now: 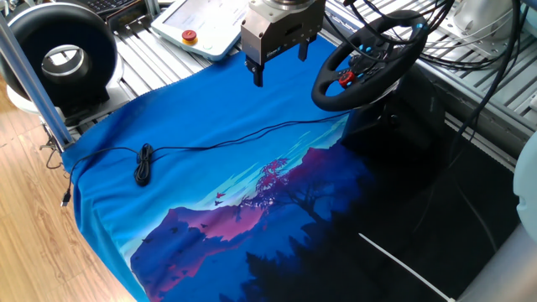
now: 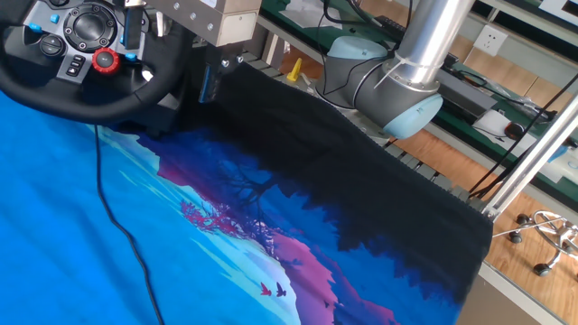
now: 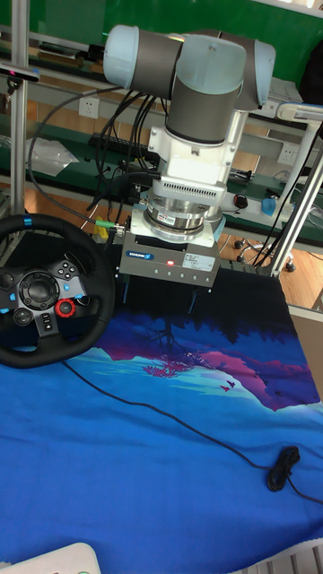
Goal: Rotate the steering wheel 90 degrees clockwise
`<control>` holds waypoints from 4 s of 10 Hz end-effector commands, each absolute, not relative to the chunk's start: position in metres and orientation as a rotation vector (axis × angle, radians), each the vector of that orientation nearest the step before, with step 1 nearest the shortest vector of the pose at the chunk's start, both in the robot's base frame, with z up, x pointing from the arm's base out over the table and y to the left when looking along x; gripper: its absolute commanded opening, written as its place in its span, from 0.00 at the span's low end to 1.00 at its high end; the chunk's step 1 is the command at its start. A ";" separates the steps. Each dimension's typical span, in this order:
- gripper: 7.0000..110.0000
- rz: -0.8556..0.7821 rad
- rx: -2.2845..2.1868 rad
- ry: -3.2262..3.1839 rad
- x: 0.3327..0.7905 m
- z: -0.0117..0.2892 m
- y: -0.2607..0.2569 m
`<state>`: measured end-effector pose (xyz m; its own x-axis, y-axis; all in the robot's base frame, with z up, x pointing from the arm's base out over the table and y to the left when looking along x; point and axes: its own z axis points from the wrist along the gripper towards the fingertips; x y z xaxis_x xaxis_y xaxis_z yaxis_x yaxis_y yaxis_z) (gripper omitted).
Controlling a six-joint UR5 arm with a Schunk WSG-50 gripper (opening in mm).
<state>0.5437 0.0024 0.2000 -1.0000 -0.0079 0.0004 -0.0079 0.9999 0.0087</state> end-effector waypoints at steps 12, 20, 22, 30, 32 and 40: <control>0.00 -0.011 0.066 -3.057 0.523 0.201 0.004; 0.00 -0.005 0.075 -3.048 0.520 0.201 0.003; 0.00 -0.005 0.077 -3.046 0.520 0.201 0.003; 0.00 -0.005 0.077 -3.043 0.519 0.201 0.003; 0.00 -0.005 0.077 -3.043 0.519 0.201 0.003; 0.00 0.002 0.077 -3.043 0.519 0.200 0.002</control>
